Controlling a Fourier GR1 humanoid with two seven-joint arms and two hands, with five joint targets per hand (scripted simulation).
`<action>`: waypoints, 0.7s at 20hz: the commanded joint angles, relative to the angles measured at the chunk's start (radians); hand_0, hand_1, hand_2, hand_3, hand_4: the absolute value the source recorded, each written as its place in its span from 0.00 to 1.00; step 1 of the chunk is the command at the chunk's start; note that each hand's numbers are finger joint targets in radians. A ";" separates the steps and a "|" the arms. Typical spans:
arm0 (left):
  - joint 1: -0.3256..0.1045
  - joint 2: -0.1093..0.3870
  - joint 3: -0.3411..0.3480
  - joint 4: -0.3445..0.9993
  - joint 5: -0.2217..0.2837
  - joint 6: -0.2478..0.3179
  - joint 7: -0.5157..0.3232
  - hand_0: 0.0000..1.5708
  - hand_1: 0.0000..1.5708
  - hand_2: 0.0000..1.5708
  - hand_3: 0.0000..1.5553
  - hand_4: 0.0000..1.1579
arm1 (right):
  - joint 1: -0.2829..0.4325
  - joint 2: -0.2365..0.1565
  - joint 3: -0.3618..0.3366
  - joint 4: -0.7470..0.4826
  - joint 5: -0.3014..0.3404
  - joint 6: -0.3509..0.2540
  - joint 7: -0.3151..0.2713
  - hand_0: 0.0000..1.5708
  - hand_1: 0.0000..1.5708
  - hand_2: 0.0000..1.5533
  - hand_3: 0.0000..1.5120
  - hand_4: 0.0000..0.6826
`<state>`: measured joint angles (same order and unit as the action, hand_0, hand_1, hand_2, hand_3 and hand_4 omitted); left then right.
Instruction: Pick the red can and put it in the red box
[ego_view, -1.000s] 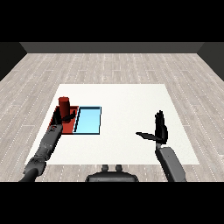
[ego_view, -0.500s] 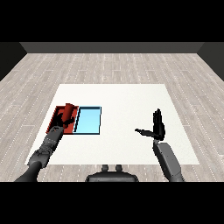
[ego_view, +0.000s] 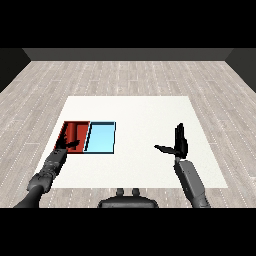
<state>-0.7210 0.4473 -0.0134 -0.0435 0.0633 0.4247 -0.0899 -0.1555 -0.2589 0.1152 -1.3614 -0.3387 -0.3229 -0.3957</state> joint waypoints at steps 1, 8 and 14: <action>0.004 0.006 -0.006 0.025 -0.011 -0.055 0.023 0.00 0.00 0.00 0.00 0.00 | -0.016 -0.013 -0.017 0.008 0.004 0.003 0.001 0.00 0.00 0.00 0.00 0.00; 0.009 0.014 0.012 -0.031 0.000 0.021 -0.075 0.00 0.00 0.00 0.00 0.00 | 0.009 -0.004 -0.024 -0.064 -0.020 0.017 0.026 0.00 0.00 0.00 0.00 0.00; -0.025 0.059 0.119 -0.179 0.102 -0.118 -0.290 0.89 0.89 0.82 0.00 0.00 | 0.019 0.027 0.004 -0.079 -0.008 0.038 -0.015 0.00 0.00 0.00 0.00 0.00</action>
<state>-0.7276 0.4774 0.0611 -0.1511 0.1237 0.3633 -0.2817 -0.1383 -0.2545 0.0991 -1.4205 -0.3569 -0.2848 -0.3997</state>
